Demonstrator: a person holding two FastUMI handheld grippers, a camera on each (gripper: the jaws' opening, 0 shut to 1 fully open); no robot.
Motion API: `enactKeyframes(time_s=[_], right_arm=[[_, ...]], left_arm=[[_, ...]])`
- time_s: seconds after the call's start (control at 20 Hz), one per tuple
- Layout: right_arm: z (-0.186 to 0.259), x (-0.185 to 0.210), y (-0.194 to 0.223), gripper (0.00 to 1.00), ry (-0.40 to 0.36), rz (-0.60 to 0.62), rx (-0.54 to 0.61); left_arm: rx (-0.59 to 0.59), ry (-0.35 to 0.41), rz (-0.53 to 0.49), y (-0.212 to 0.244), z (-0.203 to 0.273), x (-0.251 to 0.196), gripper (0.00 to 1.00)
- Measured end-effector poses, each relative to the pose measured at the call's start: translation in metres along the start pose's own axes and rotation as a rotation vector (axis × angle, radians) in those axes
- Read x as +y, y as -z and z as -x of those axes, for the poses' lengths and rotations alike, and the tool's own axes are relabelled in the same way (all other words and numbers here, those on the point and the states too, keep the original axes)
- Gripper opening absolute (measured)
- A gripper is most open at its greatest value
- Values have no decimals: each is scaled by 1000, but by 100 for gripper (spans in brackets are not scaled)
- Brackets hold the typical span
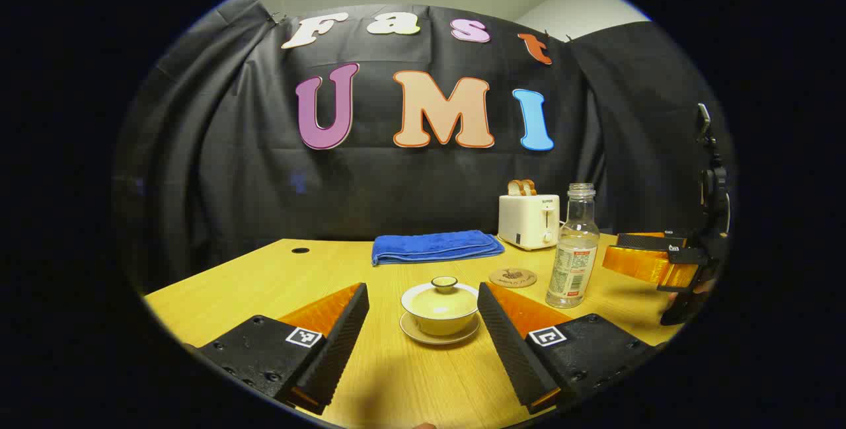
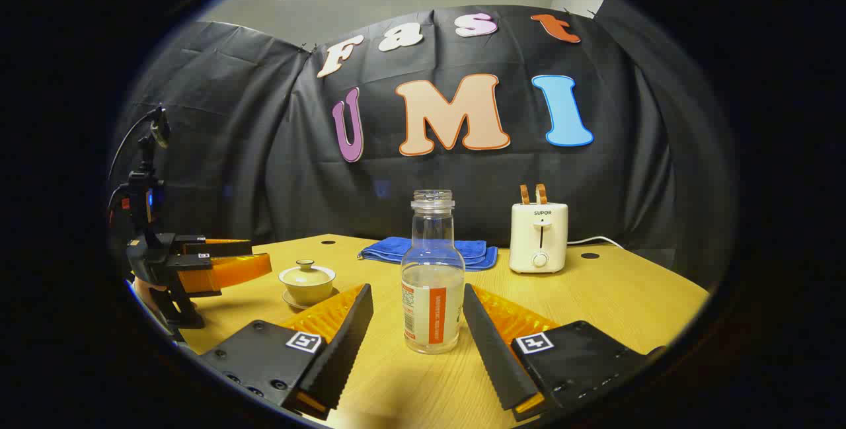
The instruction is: Open the teacup lid with one hand, grasp the water bottle and pour water into the teacup with the other hand; after pouring, place the water bottle on the coaster and then close the teacup lid.
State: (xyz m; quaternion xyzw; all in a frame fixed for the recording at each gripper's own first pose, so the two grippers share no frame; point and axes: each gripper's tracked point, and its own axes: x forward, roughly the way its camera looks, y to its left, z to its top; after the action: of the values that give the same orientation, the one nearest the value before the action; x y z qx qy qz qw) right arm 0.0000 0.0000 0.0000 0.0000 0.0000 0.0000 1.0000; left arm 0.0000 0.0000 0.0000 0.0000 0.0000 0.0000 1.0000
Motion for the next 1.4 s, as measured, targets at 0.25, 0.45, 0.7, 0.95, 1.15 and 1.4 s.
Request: enactKeyframes(time_s=[0.25, 0.45, 0.7, 0.95, 1.15, 1.4], right_arm=[[1, 5, 0, 90, -40, -1, 1], [2, 5, 0, 86, -39, 0, 1], [2, 4, -1, 90, -24, -1, 0], [1, 2, 0, 90, -12, 0, -1], [1, 2, 0, 87, -11, -1, -1], [2, 2, 0, 90, -11, -1, -1]], left_arm=[[4, 13, -1, 2, -1, -2, 97], [2, 6, 1, 2, 0, 0, 97], [-2, 2, 2, 1, 0, 1, 97], [-5, 5, 1, 2, -1, -2, 97], [-5, 16, 2, 2, -4, -3, 97], [0, 20, 1, 3, -8, -5, 97]])
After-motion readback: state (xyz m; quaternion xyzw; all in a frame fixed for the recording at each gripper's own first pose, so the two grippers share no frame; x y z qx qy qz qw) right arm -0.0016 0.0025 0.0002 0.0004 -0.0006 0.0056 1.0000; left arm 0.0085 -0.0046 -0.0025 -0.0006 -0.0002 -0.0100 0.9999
